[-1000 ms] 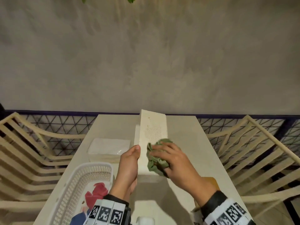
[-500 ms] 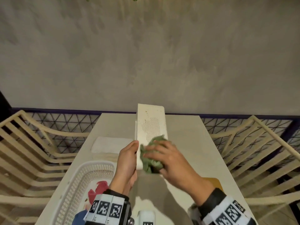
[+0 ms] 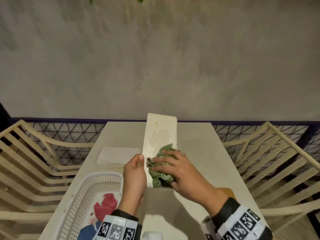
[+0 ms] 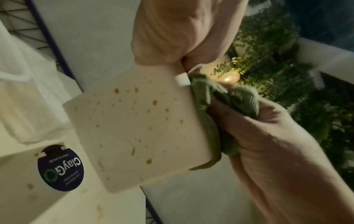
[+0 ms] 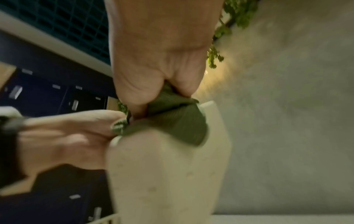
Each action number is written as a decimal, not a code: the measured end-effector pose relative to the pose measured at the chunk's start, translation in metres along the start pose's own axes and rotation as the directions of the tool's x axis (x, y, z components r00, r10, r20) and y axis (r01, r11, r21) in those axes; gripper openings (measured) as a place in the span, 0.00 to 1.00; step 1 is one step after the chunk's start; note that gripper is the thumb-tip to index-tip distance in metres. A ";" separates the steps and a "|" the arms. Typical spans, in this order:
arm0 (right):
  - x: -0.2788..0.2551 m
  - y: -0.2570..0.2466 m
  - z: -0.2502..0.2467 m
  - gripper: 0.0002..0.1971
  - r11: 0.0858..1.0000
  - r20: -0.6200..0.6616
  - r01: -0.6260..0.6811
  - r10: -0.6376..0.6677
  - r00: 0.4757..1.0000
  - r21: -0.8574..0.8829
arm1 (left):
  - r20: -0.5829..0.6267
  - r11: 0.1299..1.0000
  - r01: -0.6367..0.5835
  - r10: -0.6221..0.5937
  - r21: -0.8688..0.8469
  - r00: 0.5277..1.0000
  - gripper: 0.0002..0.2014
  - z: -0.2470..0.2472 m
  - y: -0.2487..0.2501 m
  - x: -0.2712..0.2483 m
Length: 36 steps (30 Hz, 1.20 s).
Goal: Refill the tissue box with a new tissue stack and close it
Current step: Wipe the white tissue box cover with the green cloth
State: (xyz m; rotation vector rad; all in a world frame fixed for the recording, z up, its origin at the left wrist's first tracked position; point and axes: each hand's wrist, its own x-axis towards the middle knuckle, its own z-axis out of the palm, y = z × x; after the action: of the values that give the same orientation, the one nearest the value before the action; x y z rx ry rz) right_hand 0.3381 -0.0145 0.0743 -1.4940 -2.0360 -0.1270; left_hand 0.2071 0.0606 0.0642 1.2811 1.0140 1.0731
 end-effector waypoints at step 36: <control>0.017 0.010 -0.022 0.27 0.997 0.003 0.075 -0.075 0.997 0.018 | 0.401 0.982 -0.168 0.190 -0.091 0.896 0.20 -0.046 0.014 -0.009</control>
State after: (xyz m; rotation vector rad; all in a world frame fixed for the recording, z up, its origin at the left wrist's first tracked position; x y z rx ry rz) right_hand 0.3529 -0.0058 0.0978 -1.4092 -2.0914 -0.1359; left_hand 0.1602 0.0617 0.0765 1.4983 0.5541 0.9080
